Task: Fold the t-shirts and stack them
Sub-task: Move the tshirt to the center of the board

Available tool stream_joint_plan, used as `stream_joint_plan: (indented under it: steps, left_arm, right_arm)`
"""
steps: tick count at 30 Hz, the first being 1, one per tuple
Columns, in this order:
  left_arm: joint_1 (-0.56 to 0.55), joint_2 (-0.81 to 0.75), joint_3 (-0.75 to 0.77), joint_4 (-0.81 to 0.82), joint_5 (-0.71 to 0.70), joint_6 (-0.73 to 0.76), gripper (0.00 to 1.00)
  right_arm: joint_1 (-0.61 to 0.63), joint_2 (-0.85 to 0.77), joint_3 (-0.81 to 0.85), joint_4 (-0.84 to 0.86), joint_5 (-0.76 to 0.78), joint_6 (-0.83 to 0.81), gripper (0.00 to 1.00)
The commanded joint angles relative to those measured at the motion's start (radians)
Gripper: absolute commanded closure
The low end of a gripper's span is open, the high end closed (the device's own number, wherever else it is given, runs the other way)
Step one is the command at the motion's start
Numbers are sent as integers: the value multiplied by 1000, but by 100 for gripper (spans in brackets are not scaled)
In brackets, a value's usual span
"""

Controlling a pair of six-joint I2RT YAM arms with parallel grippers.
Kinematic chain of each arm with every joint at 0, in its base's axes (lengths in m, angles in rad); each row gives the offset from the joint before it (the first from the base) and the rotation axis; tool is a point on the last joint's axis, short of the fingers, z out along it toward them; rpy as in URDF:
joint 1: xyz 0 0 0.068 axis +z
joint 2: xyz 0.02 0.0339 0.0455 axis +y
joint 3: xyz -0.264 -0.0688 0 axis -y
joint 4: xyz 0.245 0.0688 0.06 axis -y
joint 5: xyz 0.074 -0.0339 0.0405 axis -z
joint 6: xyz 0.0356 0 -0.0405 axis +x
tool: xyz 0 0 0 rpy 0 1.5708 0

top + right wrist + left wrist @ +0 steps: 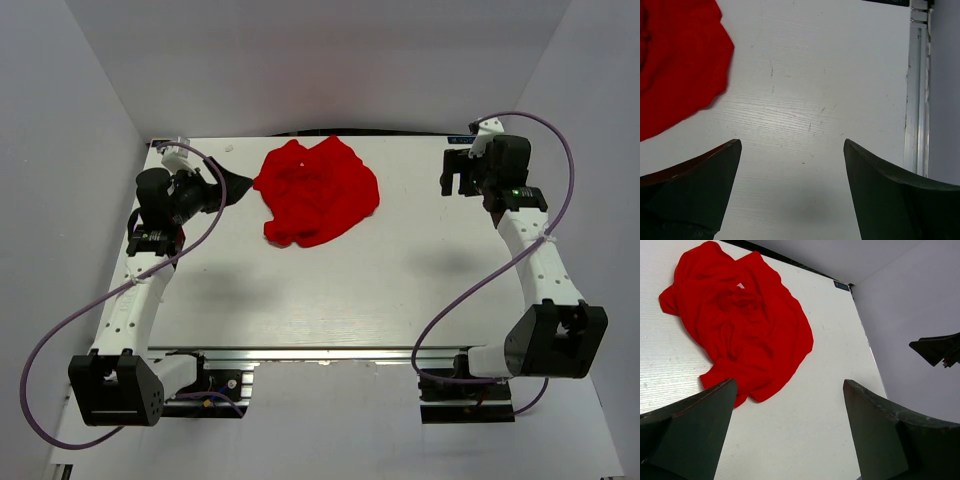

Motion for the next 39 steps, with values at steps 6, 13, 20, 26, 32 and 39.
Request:
stream_joint_plan:
  steps: [6,13,20,26,32,39]
  left_arm:
    - [-2,-10,-4,11,6,9,2]
    - [-2,-11,-5,2,7,8,2]
    - [-2,-22,-31,-29,24,-3,2]
    - [-2,-11,-28,-78,29,-9,2]
    - [-2,12,-28,-92,25,-27,2]
    - [-2,41,-27,-120,19,-27,2]
  right_arm:
    - [-1,-17,36,-3,-483,-350,11]
    - [161,86,110,-70,-552,-336,10]
    - [295,375,285,-6,-460,11,11]
    - [370,638,479,28,-420,294,11]
    - [392,876,636,160,-511,460,11]
    - [427,966,702,240,-519,543,26]
